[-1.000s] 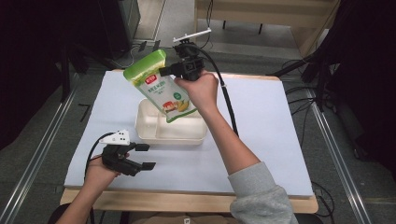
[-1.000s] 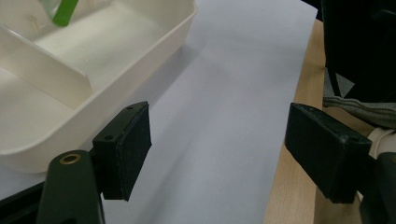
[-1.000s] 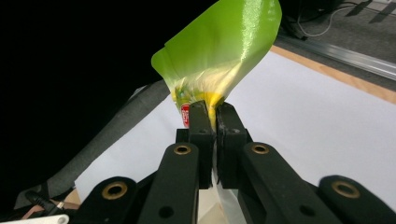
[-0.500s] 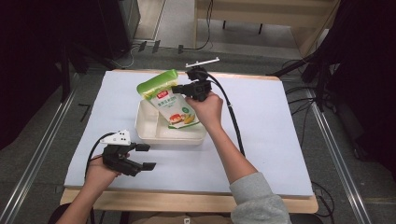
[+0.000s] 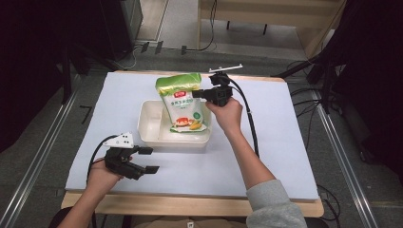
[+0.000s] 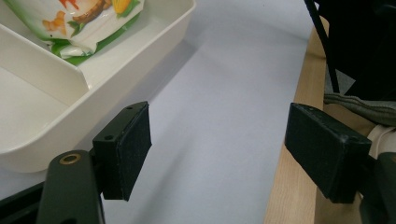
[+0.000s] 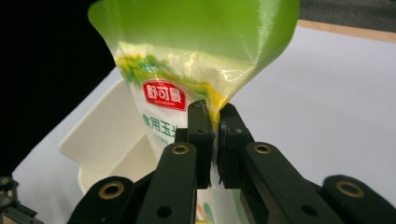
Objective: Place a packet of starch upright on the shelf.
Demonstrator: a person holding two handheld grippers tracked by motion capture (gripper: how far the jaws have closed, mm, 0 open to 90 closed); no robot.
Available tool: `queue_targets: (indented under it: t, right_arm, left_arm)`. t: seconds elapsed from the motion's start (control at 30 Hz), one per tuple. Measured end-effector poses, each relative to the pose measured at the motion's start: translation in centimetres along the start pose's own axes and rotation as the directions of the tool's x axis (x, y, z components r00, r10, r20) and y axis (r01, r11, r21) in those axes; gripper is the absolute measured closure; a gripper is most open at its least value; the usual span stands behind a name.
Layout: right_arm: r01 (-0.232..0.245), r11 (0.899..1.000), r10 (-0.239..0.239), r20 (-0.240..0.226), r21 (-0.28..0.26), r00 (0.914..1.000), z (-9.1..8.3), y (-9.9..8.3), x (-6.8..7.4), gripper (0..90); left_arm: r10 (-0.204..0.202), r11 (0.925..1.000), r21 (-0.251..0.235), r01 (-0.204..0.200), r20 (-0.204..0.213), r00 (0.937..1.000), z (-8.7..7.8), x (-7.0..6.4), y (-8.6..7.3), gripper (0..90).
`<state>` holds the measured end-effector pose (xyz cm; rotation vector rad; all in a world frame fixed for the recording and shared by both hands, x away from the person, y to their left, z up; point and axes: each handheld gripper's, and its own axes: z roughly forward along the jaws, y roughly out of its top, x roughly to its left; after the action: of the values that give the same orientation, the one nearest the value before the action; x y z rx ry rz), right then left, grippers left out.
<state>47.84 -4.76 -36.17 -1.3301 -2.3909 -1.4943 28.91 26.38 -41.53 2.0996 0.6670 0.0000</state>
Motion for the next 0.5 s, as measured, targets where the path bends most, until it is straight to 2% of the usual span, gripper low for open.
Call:
queue_targets:
  t: [0.2,0.23,0.27,0.3,0.37,0.43,0.5]
  right_arm:
    - [-0.018,0.999,0.017,0.004,0.031,0.9998,-0.19,-0.24,-0.69,82.0]
    - [-0.014,0.999,0.014,0.000,0.038,0.9999,-0.13,-0.24,-0.75,73.8]
    - [-0.014,0.999,0.014,0.000,0.038,0.9999,-0.13,-0.24,-0.75,73.8]
    - [0.002,0.999,-0.002,0.005,0.037,1.0000,-0.16,-0.27,-0.77,66.1]
    - [0.045,0.999,-0.046,0.012,0.024,0.9989,-0.23,-0.41,-0.74,58.3]
    - [0.106,0.994,-0.107,0.030,0.023,0.9938,-0.36,-0.65,-0.70,54.5]
    - [0.143,0.989,-0.144,0.045,0.031,0.9885,-0.56,-0.87,-0.68,50.7]
  left_arm:
    - [-0.007,1.0000,-0.001,0.007,0.003,1.0000,0.04,0.10,-0.03,23.4]
    - [-0.008,1.0000,0.000,0.008,0.004,1.0000,0.05,0.12,-0.05,23.4]
    - [-0.008,1.0000,0.000,0.008,0.004,1.0000,0.05,0.12,-0.05,23.4]
    - [-0.013,0.9999,-0.008,0.013,0.019,0.9997,-0.03,0.17,-0.05,23.5]
    - [-0.015,0.9998,-0.015,0.015,0.021,0.9997,-0.16,0.15,-0.02,23.5]
    - [-0.011,0.9998,-0.016,0.011,0.019,0.9998,-0.20,0.17,-0.04,23.4]
    - [-0.015,0.9998,-0.013,0.016,0.018,0.9997,-0.16,0.15,-0.04,23.5]
